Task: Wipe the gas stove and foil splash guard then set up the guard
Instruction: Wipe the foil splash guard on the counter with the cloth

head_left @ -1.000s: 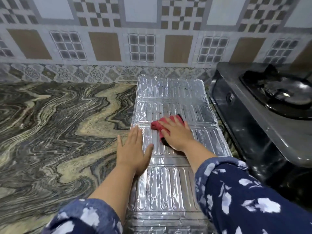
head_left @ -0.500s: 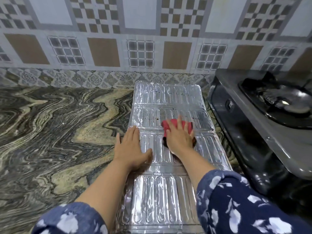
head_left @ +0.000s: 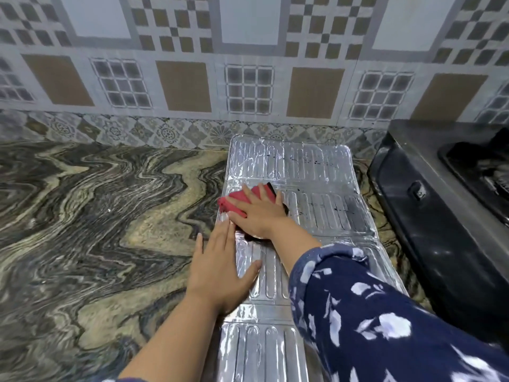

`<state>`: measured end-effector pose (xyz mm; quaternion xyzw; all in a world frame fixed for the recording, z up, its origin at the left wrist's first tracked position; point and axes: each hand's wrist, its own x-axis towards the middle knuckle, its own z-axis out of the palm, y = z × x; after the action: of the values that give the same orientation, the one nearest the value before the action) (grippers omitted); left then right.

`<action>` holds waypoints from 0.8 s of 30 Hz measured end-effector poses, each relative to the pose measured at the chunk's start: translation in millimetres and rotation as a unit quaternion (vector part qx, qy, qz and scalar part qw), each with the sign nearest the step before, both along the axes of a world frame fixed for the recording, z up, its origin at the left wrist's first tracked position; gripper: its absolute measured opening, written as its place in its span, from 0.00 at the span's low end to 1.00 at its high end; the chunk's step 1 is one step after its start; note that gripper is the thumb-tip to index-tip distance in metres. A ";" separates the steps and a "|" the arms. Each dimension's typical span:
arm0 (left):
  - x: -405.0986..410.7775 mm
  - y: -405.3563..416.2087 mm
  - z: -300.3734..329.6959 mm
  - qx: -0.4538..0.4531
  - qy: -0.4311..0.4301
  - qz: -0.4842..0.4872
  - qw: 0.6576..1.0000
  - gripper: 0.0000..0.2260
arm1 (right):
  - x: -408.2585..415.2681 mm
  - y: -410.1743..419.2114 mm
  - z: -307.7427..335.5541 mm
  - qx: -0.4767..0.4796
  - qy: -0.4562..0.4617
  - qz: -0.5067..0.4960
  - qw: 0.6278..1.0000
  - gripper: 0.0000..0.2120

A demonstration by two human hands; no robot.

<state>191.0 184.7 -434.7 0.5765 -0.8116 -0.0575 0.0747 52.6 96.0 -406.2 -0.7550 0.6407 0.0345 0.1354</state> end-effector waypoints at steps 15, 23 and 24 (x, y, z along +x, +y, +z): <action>0.0 2.6 5.4 0.020 -0.012 0.005 1.000 0.43 | -60.3 33.3 -6.9 -0.041 0.033 -0.191 0.980 0.25; 0.6 1.9 3.4 0.009 -0.011 0.003 1.000 0.44 | -15.2 19.8 -5.0 -0.060 -0.026 -0.034 0.997 0.23; 0.9 1.6 3.6 0.008 -0.012 0.002 1.000 0.44 | -22.9 11.2 -4.9 -0.046 -0.015 -0.035 0.998 0.23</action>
<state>191.9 186.3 -431.0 0.5798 -0.8105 -0.0572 0.0605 29.7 107.2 -411.1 -0.7382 0.6653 -0.0109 0.1109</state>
